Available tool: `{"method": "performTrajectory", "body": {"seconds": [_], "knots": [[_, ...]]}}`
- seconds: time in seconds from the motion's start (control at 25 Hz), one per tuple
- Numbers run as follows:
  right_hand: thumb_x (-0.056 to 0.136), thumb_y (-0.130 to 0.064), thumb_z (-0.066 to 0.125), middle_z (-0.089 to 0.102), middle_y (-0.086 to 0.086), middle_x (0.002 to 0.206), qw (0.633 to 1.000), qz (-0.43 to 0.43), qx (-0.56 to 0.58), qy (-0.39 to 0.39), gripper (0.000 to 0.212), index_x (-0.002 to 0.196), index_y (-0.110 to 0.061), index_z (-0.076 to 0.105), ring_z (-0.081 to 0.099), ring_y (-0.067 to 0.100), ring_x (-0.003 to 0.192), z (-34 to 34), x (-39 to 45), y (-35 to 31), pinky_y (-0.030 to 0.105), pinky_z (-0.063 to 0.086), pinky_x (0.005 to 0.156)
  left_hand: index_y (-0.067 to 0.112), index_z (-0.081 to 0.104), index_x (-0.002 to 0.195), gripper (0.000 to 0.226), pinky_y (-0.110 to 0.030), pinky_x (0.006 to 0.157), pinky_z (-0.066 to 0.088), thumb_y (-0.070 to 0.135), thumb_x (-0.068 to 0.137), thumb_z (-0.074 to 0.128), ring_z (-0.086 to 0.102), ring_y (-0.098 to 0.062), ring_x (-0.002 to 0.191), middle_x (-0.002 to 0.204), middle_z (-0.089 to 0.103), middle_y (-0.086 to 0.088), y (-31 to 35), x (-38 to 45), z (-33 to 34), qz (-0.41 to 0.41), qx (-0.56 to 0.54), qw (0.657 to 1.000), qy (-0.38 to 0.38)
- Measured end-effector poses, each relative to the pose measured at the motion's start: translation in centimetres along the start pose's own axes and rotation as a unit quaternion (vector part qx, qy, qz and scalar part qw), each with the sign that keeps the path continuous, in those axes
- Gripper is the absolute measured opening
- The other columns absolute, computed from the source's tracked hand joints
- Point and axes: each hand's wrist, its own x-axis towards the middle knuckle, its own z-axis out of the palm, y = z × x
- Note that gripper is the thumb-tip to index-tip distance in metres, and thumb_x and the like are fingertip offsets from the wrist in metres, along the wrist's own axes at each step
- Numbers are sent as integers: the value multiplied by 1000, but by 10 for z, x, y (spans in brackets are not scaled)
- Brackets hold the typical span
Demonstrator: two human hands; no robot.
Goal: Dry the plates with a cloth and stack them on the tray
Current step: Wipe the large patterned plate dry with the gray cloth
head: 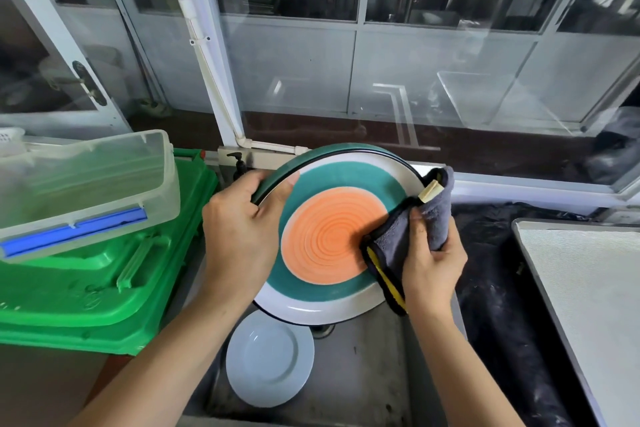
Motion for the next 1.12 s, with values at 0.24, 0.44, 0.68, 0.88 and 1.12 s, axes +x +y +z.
{"method": "performTrajectory", "body": {"seconds": [0.24,0.44,0.68,0.88,1.12], "knots": [[100,-27,65,76,-15,87,997,71,13,13,11,91,-27,71,68,-3,83,8,-10,13,9,50,70,27,64,75,36,-24,48,36,59,93,59,42,-3,51,58,58,10,-23,-5,7,-95,-29,995,21],[96,-27,68,66,-19,74,990,-58,-100,-75,12,85,-27,63,54,-8,66,-4,16,-15,11,42,61,33,66,111,26,-26,84,51,44,88,70,66,-2,96,103,71,18,-21,12,-7,-11,51,996,-69],[81,-45,62,64,-37,93,937,-155,-206,-238,29,110,-45,59,63,-9,82,0,3,-44,4,43,67,30,54,97,18,-35,57,47,45,90,61,67,-28,74,74,62,6,6,27,-3,194,285,907,-241],[83,-41,66,69,-27,95,940,-145,-198,-239,29,111,-42,62,65,-6,83,-8,9,-45,6,45,69,26,50,89,22,-38,50,47,45,95,59,54,-22,50,54,51,4,-5,14,-4,134,204,946,-215],[97,-16,68,74,-15,84,983,-2,-116,-140,10,93,-25,69,63,-7,76,-28,-6,-13,12,48,68,23,59,82,45,-29,42,33,66,93,52,39,-18,39,47,49,-2,-22,20,-8,53,77,990,-107]]}}
